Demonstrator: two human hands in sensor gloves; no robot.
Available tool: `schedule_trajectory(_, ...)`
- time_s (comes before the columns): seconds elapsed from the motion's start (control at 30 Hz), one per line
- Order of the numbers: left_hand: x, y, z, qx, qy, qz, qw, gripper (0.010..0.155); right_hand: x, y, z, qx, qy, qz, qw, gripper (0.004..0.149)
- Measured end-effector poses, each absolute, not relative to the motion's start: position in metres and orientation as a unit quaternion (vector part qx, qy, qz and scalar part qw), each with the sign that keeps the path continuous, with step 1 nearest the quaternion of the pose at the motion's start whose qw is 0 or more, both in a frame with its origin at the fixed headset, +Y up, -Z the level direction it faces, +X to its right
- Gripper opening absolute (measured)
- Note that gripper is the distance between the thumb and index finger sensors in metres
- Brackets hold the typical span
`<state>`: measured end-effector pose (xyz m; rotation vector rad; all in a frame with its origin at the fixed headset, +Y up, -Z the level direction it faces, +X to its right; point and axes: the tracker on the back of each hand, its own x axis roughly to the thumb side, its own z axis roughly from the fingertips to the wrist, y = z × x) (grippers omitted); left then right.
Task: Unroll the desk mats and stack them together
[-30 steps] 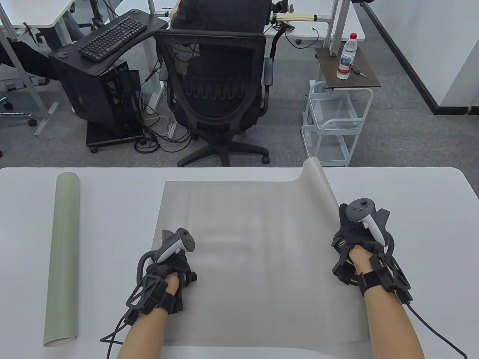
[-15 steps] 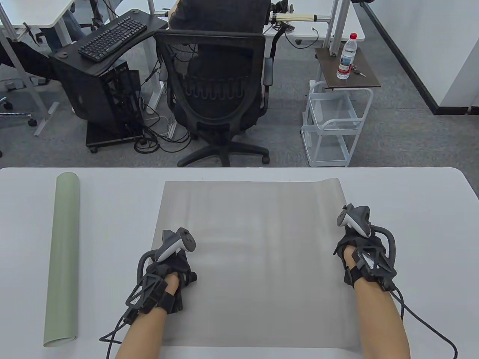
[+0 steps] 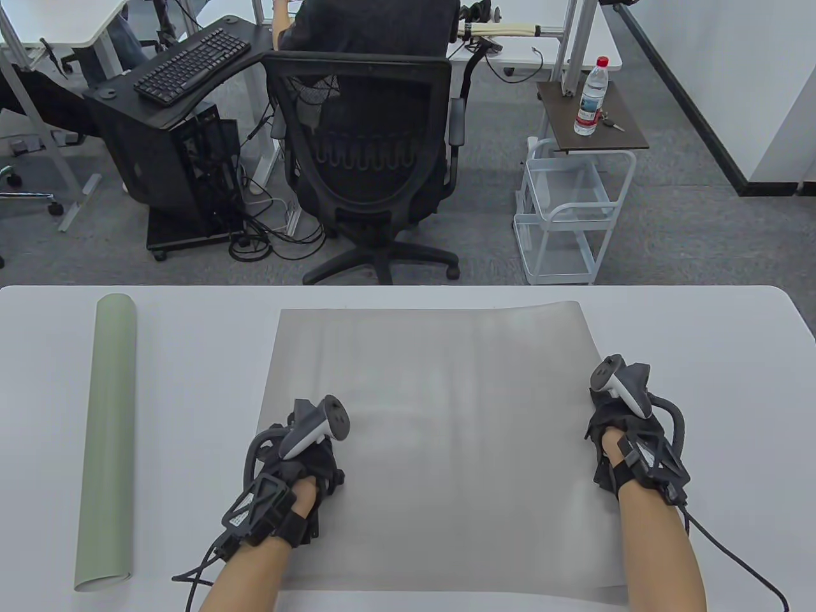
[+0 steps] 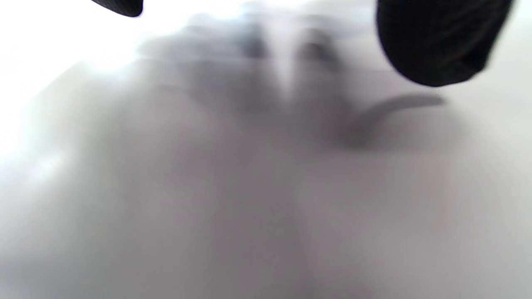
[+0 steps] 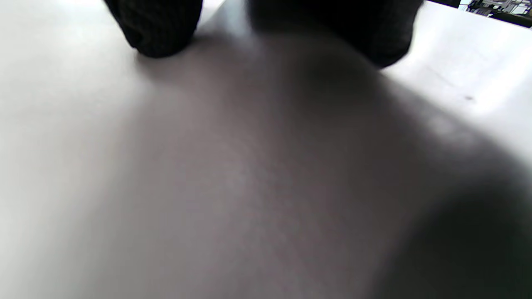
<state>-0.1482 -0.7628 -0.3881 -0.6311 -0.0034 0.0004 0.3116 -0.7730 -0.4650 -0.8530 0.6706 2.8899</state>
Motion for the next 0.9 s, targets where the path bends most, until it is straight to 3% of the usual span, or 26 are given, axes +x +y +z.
schedule_trajectory(0.13,-0.106,-0.77,-0.363,-0.356,-0.088,-0.017,0.93,0.096,0.316,-0.773,-0.466,-0.276,0.183,0.941,0.065,0.06)
schedule_trajectory(0.23,-0.092,-0.78,-0.356,-0.357,-0.095,-0.086,0.925,0.099,0.321,-0.772,-0.46,-0.28,0.144,0.943,0.103,0.068)
schedule_trajectory(0.33,-0.092,-0.78,-0.357,-0.363,-0.093,-0.057,0.925,0.099,0.33,-0.768,-0.449,-0.253,0.159,0.946,0.124,0.077)
schedule_trajectory(0.5,-0.092,-0.78,-0.357,-0.362,-0.098,-0.064,0.925,0.099,0.363,-0.763,-0.409,-0.193,0.211,0.914,0.288,0.087)
schedule_trajectory(0.6,-0.092,-0.78,-0.357,-0.363,-0.098,-0.064,0.924,0.098,0.376,-0.759,-0.376,-0.158,0.2,0.888,0.383,0.089)
schedule_trajectory(0.8,-0.092,-0.78,-0.357,-0.368,-0.097,-0.065,0.923,0.098,0.374,-0.755,-0.322,-0.075,0.289,0.905,0.304,0.088)
schedule_trajectory(0.9,-0.092,-0.78,-0.357,-0.369,-0.097,-0.065,0.922,0.098,0.365,-0.759,-0.31,-0.079,0.284,0.927,0.233,0.086)
